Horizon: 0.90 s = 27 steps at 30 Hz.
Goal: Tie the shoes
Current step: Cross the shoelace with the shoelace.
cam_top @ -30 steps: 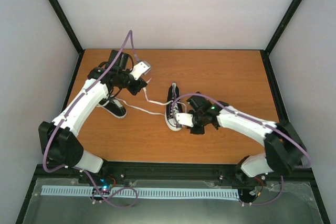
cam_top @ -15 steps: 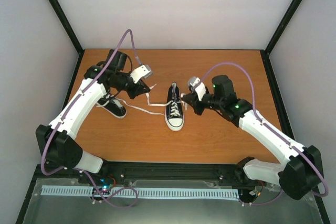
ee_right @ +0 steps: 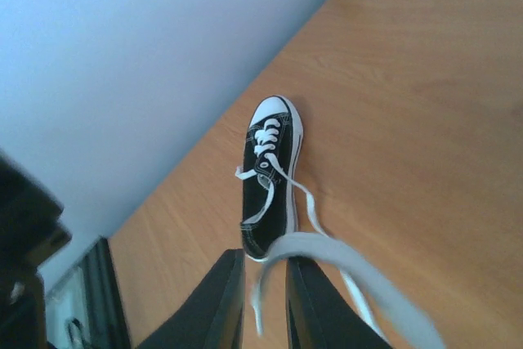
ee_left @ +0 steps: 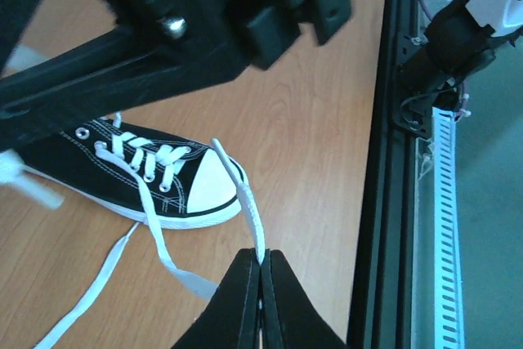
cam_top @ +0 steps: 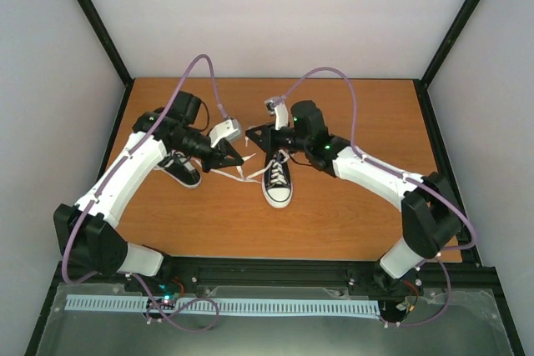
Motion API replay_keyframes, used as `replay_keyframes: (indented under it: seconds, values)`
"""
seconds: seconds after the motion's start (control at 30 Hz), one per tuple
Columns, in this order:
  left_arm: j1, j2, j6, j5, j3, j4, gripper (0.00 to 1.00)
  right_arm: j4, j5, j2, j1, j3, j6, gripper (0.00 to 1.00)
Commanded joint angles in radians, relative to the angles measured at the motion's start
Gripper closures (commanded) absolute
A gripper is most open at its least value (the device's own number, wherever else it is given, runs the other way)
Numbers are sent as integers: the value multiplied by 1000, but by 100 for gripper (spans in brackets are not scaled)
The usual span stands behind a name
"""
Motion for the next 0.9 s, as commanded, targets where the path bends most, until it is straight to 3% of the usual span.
replay_keyframes:
  seconds: [0.0, 0.13, 0.27, 0.4, 0.67, 0.8, 0.87]
  values:
    - [-2, -14, 74, 86, 4, -34, 99, -49, 34, 58, 12, 75, 89, 75]
    - [-3, 0, 87, 128, 9, -41, 99, -199, -4, 85, 23, 138, 29, 46]
    - [-3, 12, 86, 144, 8, -36, 99, -256, -45, 37, -15, 151, -25, 39]
    - [-3, 22, 51, 138, 11, -8, 99, -348, -157, 1, -97, 189, -106, 39]
    - [-14, 82, -193, 58, 45, 214, 99, -432, -423, -130, -136, 97, -590, 48]
    - [-52, 128, -165, 41, 87, 207, 99, -307, -542, -126, -172, 71, -546, 50]
    - [-58, 129, -142, 61, 87, 201, 99, -346, -581, -102, -185, 97, -563, 51]
